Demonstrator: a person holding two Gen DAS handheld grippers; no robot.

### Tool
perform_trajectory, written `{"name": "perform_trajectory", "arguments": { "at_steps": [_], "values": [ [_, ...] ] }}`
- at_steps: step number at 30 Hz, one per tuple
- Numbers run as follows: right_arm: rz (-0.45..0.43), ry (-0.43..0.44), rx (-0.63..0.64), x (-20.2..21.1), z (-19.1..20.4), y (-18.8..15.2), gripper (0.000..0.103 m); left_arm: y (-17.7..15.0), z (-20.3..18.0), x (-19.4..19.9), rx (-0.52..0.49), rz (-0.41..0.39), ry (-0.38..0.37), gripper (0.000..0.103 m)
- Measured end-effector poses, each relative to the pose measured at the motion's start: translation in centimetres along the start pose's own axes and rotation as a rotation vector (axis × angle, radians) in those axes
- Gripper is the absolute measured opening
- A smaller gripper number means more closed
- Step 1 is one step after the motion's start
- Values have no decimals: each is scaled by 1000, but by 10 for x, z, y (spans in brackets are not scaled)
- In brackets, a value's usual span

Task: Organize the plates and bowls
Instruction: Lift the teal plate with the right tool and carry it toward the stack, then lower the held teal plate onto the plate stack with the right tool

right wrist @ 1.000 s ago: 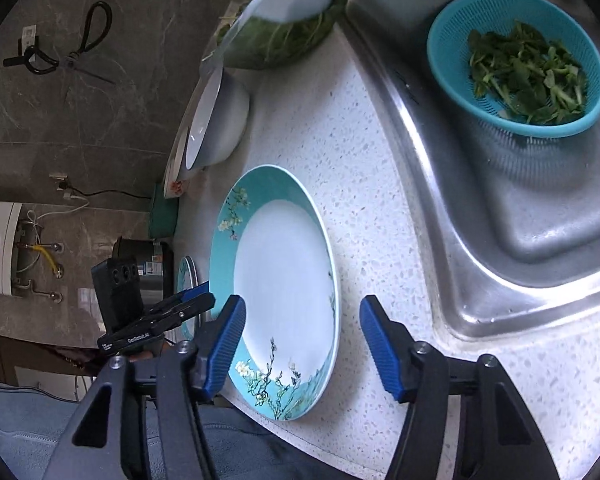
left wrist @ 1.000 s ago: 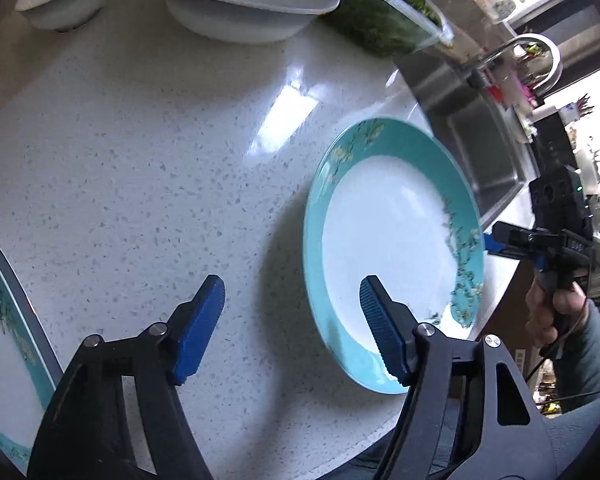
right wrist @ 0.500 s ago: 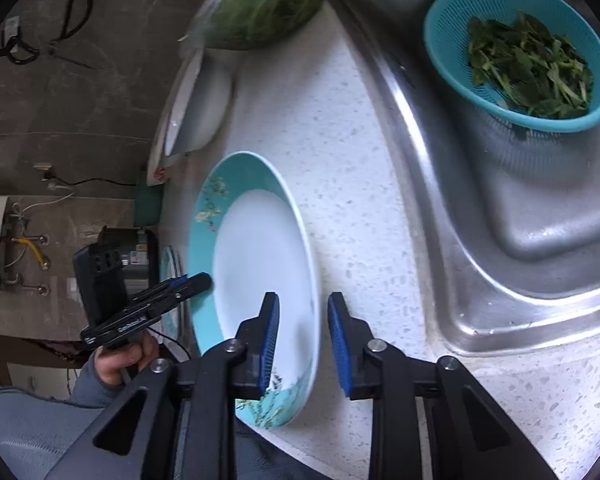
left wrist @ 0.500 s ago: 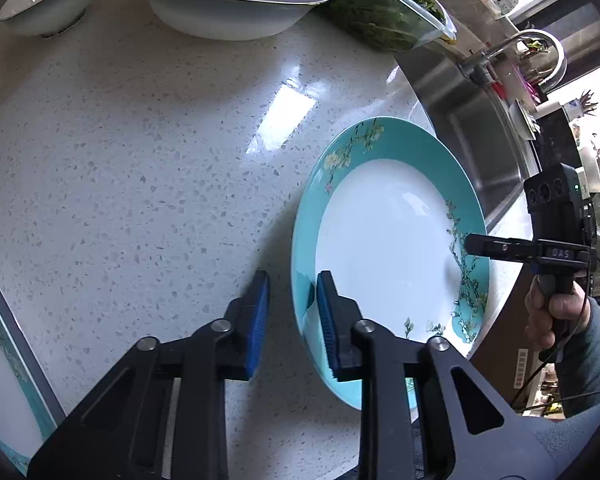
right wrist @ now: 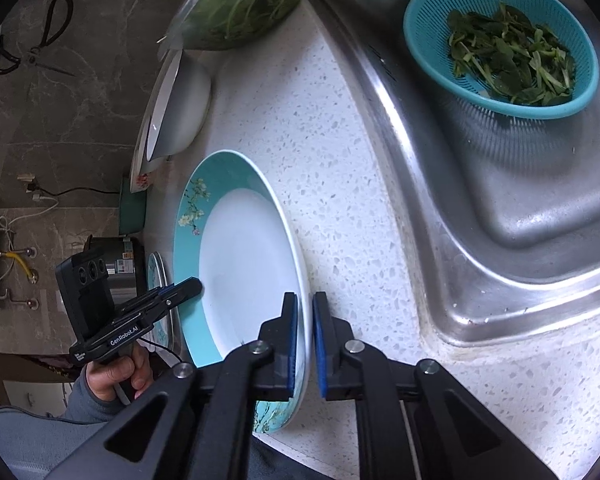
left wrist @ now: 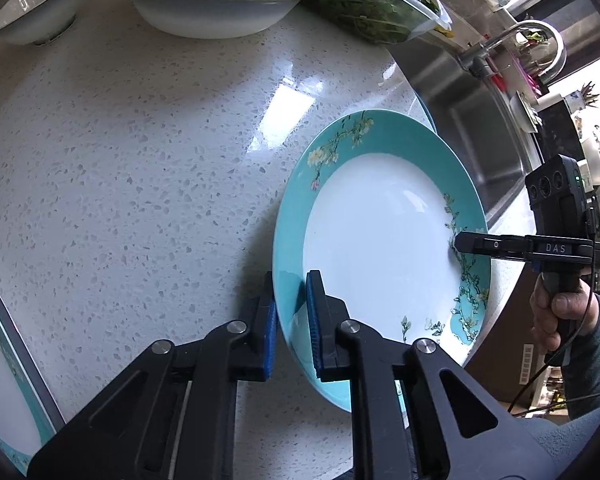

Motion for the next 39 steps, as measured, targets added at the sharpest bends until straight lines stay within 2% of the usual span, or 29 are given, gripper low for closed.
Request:
{"name": "perform_trajectory", "arguments": {
  "at_steps": [12,23,30,39],
  "values": [
    [-1,-21,17,2,8,3,12,-3,5,7,10,-9,-8,12],
    [24,-12,100,1,46,12,12,-6,17,53,51,-90,30,12],
    [50,2,172,-19,92,12,12,-14,49,99,101,-151,50,11],
    [118,19,271,-71,165,1,12,-44,126,164,207,-226,69,11]
  ]
}}
Point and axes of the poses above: each gripper's, at about its wrist camera, not at the fingertips, and x roughly against the way its jaws point, z to its left, y to its top, the point moved 6 cm from there along -x, roughly the way its jaws point, and after that the axes turned 3 degrees about y, right-handed, at the moved point
